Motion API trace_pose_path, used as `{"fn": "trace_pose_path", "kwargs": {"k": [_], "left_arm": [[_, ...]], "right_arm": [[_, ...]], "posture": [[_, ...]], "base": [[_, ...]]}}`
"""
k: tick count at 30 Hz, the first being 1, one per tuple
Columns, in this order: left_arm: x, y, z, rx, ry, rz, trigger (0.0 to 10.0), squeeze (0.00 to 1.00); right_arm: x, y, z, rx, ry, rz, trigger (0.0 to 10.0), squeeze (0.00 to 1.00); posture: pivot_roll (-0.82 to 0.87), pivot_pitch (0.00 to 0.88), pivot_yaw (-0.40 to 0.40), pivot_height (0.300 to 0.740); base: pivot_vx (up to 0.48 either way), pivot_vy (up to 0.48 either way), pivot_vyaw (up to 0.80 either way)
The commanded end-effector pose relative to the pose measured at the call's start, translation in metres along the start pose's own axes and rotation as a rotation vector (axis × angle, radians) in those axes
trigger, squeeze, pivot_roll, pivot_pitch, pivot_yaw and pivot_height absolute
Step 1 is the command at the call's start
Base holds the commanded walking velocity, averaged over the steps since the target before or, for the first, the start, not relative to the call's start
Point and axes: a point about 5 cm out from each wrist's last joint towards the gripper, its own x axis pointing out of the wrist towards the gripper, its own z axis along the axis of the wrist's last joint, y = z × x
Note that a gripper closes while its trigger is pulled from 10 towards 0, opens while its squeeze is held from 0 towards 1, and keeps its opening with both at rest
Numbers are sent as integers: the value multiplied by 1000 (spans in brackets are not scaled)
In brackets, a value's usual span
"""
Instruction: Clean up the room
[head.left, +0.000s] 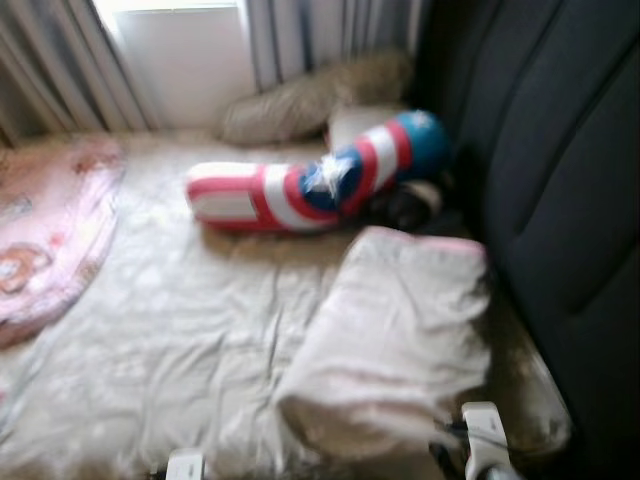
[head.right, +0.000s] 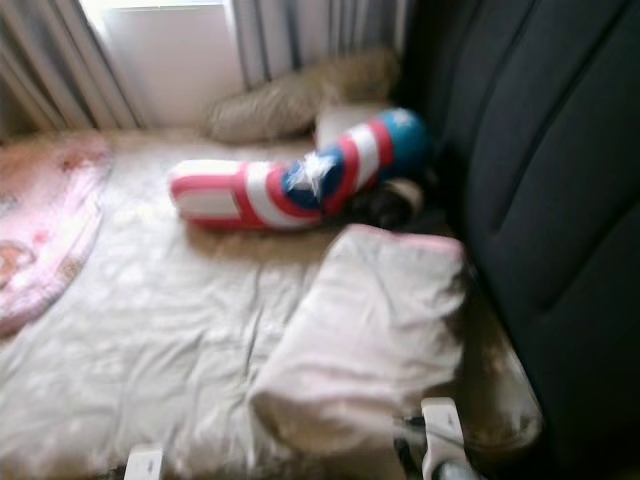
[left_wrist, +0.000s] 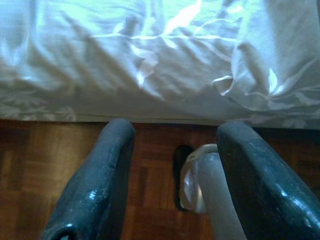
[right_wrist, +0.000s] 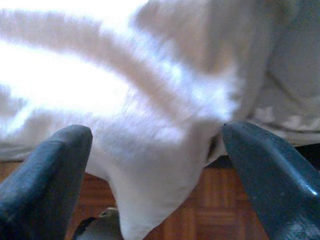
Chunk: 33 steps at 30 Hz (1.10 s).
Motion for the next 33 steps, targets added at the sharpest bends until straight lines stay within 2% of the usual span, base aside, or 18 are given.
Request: {"fn": "trace_pose_path", "kwargs": {"k": [1, 3, 4, 5, 9, 12, 14, 17, 19, 20, 22, 26, 29, 33], "left_arm": [[2, 2, 9, -23, -43, 9, 10000, 0], [3, 4, 16, -31, -82, 14, 10000, 0], [4, 7, 26, -37, -129, 17, 10000, 0], [6, 8, 34, -38, -171, 15, 10000, 0], [6, 9, 50, -25, -260, 5, 10000, 0], [4, 8, 71, -23, -386, -10, 10000, 0], [1, 0, 84, -1, -465, -44, 10000, 0], [-1, -4, 88, 13, -499, -60, 10000, 0], [-8, -10, 94, 41, -573, -93, 10000, 0], [-8, -10, 94, 41, -573, -93, 10000, 0], [-20, -14, 99, 78, -647, -115, 10000, 0], [-28, -14, 100, 80, -676, -123, 10000, 0], [-33, -16, 108, 96, -717, -123, 10000, 0], [-34, -16, 119, 69, -746, -116, 10000, 0]], "right_arm": [[1, 2, 4, 23, -26, 19, 10000, 0], [5, 14, 18, 18, -78, 63, 10000, 0], [9, 28, 32, 8, -130, 94, 10000, 0], [10, 34, 42, 7, -168, 104, 10000, 0], [11, 38, 56, 13, -233, 110, 10000, 0], [10, 36, 72, 21, -317, 101, 10000, 0], [8, 32, 80, 15, -380, 74, 10000, 0], [6, 29, 83, 15, -415, 46, 10000, 0], [1, 19, 90, 76, -502, -27, 10000, 0], [1, 19, 90, 76, -502, -27, 10000, 0], [-8, 13, 90, 88, -590, -54, 10000, 0], [-17, 8, 78, 81, -625, -74, 10000, 0], [-21, 8, 72, 88, -635, -85, 10000, 0], [-21, 16, 71, 96, -632, -60, 10000, 0]], "posture": [[11, 0, 23, 713], [14, 0, 27, 713], [14, 0, 32, 713], [14, 0, 32, 713], [16, 0, 43, 713], [16, 0, 51, 713], [10, 0, 57, 713], [7, 0, 57, 713], [-1, 0, 56, 713], [-1, 0, 56, 713], [-5, 0, 44, 713], [7, 0, 34, 713], [6, 0, 35, 713], [-5, 0, 40, 713]], "base": [[0, 0, 0], [0, 0, 0], [0, 0, 0], [0, 0, 0], [0, 0, 0], [0, 0, 0], [0, 0, 0], [0, 0, 0], [0, 0, 0], [0, 0, 0], [0, 0, 0], [0, 0, 0], [0, 0, 0], [0, 0, 0]]}}
